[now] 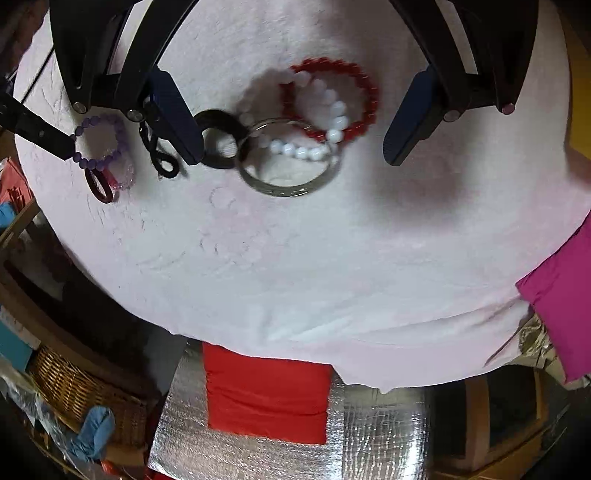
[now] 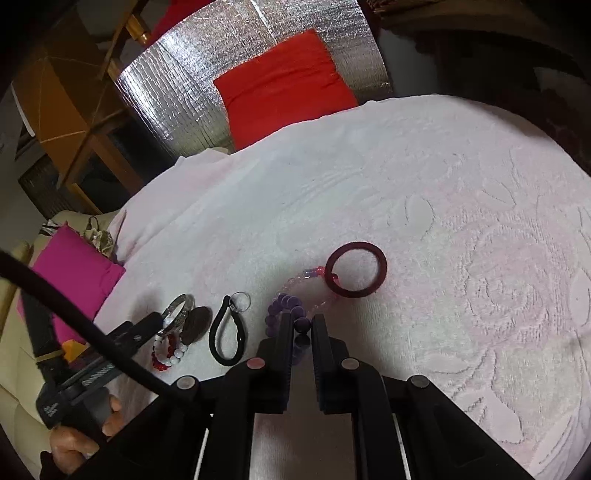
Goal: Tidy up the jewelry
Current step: 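Close the right tool on the purple bead bracelet, then grasp the silver bangle with the left tool and lift it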
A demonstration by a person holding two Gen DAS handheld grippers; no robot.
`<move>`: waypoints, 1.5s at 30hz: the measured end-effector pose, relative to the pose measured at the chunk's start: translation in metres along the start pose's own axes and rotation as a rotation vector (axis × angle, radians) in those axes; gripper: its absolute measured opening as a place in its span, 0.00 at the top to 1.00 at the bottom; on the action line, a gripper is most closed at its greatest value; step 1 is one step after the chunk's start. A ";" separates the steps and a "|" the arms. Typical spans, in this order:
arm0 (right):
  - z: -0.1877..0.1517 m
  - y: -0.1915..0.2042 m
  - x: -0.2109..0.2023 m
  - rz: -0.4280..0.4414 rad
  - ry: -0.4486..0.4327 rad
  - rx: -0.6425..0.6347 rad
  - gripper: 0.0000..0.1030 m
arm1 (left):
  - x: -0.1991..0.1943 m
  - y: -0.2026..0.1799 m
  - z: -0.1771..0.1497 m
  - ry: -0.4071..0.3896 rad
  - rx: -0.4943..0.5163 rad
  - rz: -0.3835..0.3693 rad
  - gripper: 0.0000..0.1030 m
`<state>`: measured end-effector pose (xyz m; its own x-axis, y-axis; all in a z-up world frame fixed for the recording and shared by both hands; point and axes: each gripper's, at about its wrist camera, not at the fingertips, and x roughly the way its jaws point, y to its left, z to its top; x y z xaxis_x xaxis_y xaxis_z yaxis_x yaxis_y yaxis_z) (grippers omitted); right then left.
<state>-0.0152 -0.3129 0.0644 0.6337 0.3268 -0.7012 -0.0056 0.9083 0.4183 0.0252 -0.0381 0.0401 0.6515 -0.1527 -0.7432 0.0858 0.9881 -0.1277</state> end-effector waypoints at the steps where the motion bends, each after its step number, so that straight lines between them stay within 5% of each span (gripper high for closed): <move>1: 0.000 -0.001 -0.001 0.005 -0.003 0.003 0.89 | 0.004 -0.004 0.001 0.011 0.007 0.011 0.05; 6: -0.003 -0.009 -0.010 0.042 -0.003 0.001 0.89 | 0.013 -0.012 0.002 0.032 -0.002 -0.006 0.07; 8: -0.002 -0.009 -0.015 0.069 -0.012 -0.015 0.89 | 0.014 -0.017 0.000 0.025 0.031 -0.001 0.37; 9: -0.002 -0.009 -0.017 0.075 -0.016 -0.023 0.89 | 0.014 -0.018 -0.002 0.031 0.047 0.003 0.45; 20: -0.007 -0.011 -0.053 0.217 -0.056 0.014 0.89 | -0.048 -0.008 -0.006 -0.054 0.110 -0.083 0.49; 21: -0.008 -0.010 -0.057 0.237 -0.063 0.020 0.89 | -0.058 -0.004 -0.007 -0.067 0.110 -0.085 0.54; 22: -0.009 -0.009 -0.060 0.248 -0.068 0.023 0.89 | -0.069 0.000 -0.009 -0.079 0.110 -0.091 0.89; 23: -0.011 -0.008 -0.063 0.255 -0.073 0.024 0.89 | -0.075 0.002 -0.010 -0.078 0.109 -0.104 0.98; 31: -0.020 0.032 -0.065 0.304 -0.078 -0.006 0.89 | -0.119 0.035 -0.030 -0.139 0.047 -0.043 0.98; 33: -0.023 0.041 -0.063 0.298 -0.081 0.000 0.89 | -0.112 0.036 -0.034 -0.126 0.051 -0.030 0.90; 35: -0.023 0.042 -0.062 0.283 -0.085 0.013 0.89 | -0.104 0.030 -0.034 -0.115 0.068 -0.030 0.44; 37: -0.023 0.040 -0.061 0.265 -0.089 0.020 0.89 | -0.097 0.016 -0.035 -0.148 0.128 -0.012 0.25; 40: -0.023 0.033 -0.059 0.241 -0.091 0.034 0.89 | -0.084 -0.002 -0.036 -0.158 0.210 0.003 0.24; 45: -0.019 0.019 -0.051 0.213 -0.068 0.054 0.89 | -0.034 -0.014 -0.031 -0.037 0.187 -0.001 0.24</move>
<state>-0.0629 -0.3073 0.0974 0.6734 0.4894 -0.5540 -0.1041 0.8048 0.5844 -0.0210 -0.0474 0.0469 0.6786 -0.1559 -0.7178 0.2225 0.9749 -0.0013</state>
